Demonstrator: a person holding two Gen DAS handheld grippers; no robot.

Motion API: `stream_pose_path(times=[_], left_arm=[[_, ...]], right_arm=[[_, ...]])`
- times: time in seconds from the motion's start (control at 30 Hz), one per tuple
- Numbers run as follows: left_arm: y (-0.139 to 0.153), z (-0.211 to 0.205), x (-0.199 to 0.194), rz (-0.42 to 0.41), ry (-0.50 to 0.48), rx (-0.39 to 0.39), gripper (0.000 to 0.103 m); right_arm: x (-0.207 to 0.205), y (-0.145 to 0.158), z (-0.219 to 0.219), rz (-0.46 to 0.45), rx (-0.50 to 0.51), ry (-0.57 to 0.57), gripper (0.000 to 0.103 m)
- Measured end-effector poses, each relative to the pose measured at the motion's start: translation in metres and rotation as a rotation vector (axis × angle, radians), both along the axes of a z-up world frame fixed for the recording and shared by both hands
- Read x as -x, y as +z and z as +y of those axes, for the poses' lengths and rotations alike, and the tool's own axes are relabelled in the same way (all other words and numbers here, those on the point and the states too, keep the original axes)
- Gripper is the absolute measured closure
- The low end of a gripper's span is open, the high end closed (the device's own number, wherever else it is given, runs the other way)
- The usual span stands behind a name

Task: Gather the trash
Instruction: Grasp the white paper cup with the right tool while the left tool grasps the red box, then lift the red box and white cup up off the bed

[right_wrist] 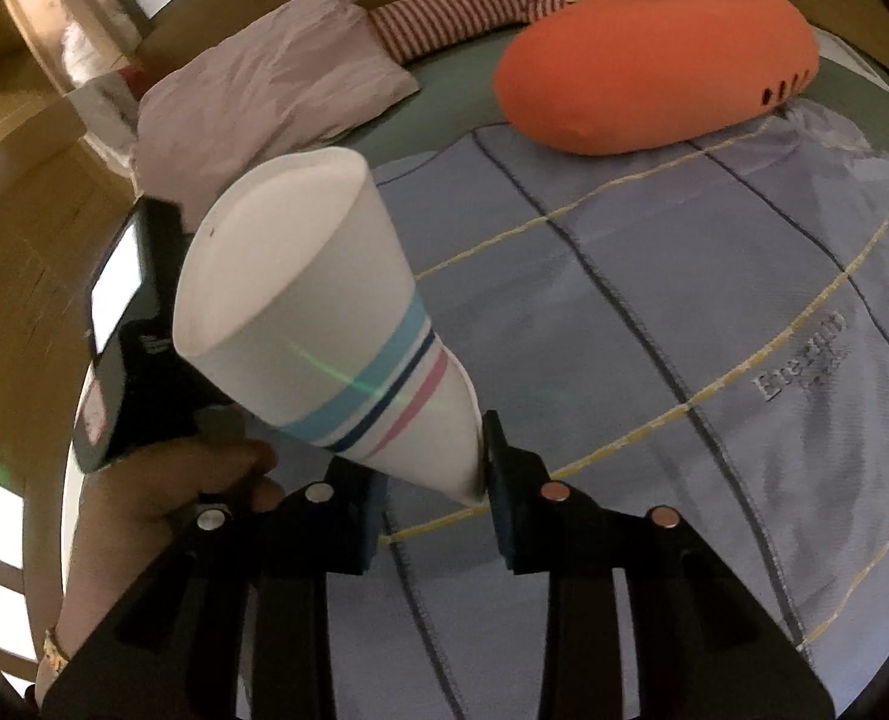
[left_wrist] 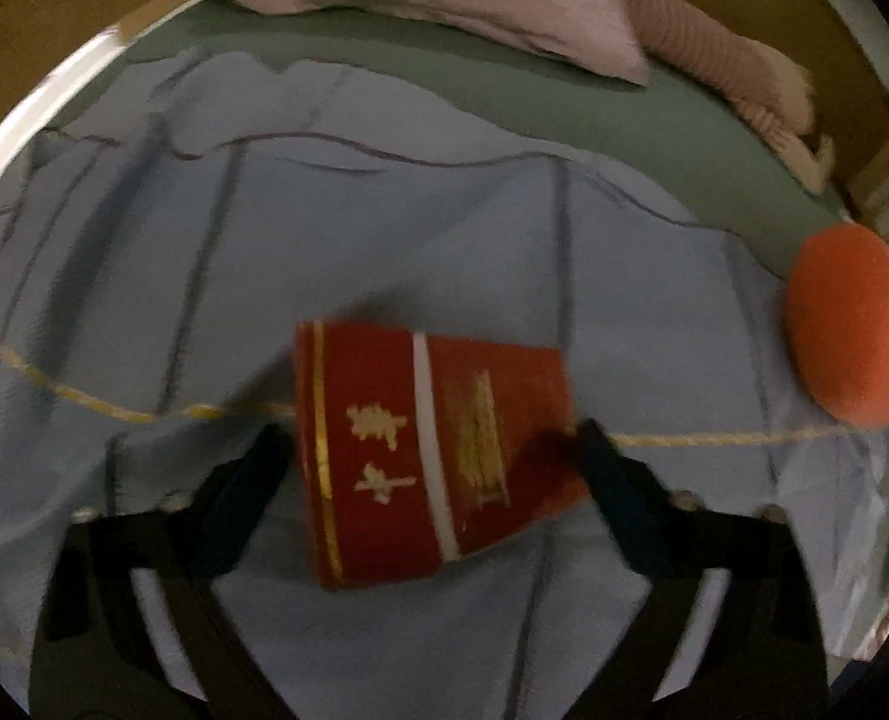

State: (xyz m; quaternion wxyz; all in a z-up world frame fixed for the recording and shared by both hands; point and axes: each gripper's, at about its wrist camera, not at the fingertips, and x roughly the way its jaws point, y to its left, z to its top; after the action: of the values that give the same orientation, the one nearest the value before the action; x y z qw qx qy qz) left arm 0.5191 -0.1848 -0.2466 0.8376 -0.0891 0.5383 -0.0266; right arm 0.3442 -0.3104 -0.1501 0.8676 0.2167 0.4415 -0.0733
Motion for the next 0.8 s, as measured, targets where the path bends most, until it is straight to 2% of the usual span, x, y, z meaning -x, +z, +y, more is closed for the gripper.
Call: stream_pose_path(times=[0.03, 0.07, 0.1, 0.2, 0.3, 0.4, 0.5, 0.63, 0.73, 0.8], left_arm=[[0.003, -0.002, 0.003, -0.011, -0.032, 0.033, 0.041], [0.005, -0.004, 0.005, -0.011, -0.057, 0.062, 0.073], [0.006, -0.006, 0.008, -0.003, -0.073, 0.072, 0.081], [0.019, -0.006, 0.024, -0.053, -0.142, 0.081, 0.081], [0.043, 0.016, 0.049, -0.108, -0.158, 0.111, 0.081], [0.084, 0.042, 0.096, -0.204, -0.207, 0.06, 0.081], [0.129, 0.071, 0.167, -0.309, -0.262, -0.037, 0.081], [0.174, 0.118, 0.273, -0.419, -0.277, -0.043, 0.081], [0.187, 0.138, 0.335, -0.459, -0.236, -0.067, 0.081], [0.184, 0.15, 0.365, -0.457, -0.204, -0.022, 0.081]], right_arm=[[0.001, 0.003, 0.002, -0.006, 0.001, 0.003, 0.072], [0.003, 0.003, 0.007, -0.008, 0.001, 0.005, 0.072], [0.005, 0.004, 0.009, -0.01, 0.002, 0.008, 0.072], [0.007, 0.011, 0.013, -0.018, 0.008, 0.007, 0.072], [0.012, 0.02, 0.009, -0.038, 0.005, -0.003, 0.072], [0.029, 0.036, 0.01, -0.065, -0.015, -0.008, 0.072], [0.055, 0.059, 0.028, -0.111, 0.015, 0.047, 0.072], [0.115, 0.078, 0.07, -0.172, 0.047, 0.157, 0.072], [0.154, 0.081, 0.098, -0.194, 0.067, 0.223, 0.072], [0.193, 0.075, 0.121, -0.2, 0.081, 0.273, 0.072]])
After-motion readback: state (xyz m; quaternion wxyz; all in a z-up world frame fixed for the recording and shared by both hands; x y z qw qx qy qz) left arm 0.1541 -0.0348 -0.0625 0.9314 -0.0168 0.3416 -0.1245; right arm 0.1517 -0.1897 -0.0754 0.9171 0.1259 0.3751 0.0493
